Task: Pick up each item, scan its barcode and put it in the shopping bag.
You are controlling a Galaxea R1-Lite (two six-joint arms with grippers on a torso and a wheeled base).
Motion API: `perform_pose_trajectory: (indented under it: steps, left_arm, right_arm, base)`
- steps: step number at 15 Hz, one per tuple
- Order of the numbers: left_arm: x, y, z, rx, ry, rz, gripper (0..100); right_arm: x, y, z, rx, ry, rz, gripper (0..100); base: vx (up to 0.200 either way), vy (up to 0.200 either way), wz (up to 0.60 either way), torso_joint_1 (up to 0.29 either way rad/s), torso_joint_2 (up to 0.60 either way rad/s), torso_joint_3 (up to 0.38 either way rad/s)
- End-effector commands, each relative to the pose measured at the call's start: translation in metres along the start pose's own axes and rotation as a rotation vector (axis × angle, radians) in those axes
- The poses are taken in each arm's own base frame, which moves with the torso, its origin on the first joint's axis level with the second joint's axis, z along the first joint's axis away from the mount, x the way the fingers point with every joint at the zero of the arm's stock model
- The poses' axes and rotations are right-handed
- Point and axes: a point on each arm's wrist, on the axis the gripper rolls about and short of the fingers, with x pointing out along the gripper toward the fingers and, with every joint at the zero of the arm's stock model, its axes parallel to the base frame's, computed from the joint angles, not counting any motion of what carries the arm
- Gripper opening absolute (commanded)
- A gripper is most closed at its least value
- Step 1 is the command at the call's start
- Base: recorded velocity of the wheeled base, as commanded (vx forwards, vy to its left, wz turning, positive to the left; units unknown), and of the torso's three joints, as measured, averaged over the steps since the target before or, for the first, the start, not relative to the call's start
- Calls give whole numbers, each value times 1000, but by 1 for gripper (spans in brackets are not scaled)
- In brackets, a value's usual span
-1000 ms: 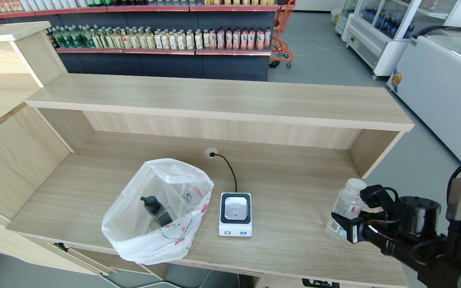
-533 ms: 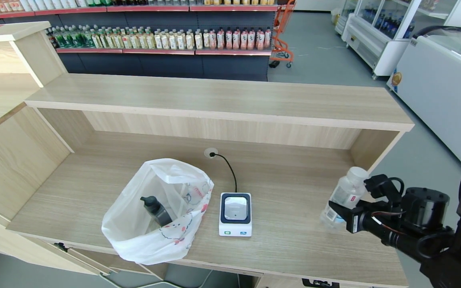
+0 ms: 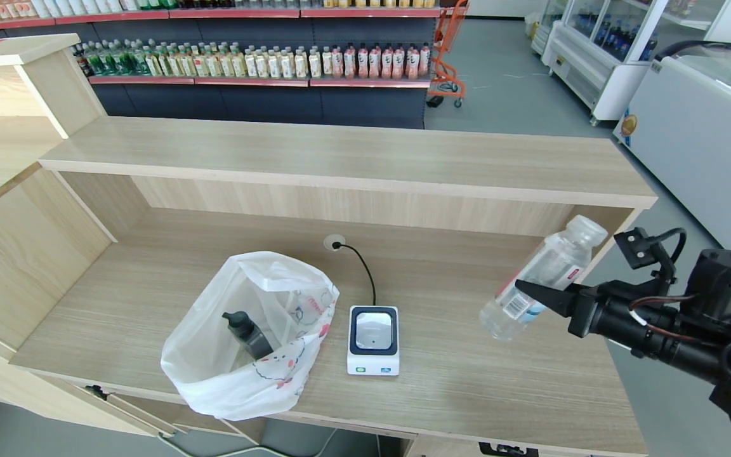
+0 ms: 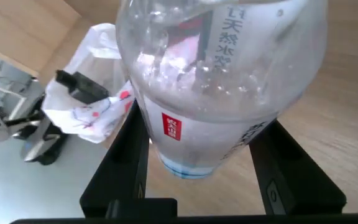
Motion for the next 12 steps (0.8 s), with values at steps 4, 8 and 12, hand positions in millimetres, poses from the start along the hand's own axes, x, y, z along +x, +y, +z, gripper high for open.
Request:
perform_pose_trajectory:
  steps: [4,8,12]
  left_arm:
    - [0,0,0,-2,0,0,100]
    - [0,0,0,0,0,0,100]
    - [0,0,0,0,0,0,100]
  right_arm:
    - [-43,95,114,140,-97,466,0]
    - [-49,112,114,125,-44,621,0]
    - [-45,122,111,117,4,723,0]
  base:
    - [0,0,0,0,0,0]
    - [0,0,0,0,0,0]
    - [0,0,0,0,0,0]
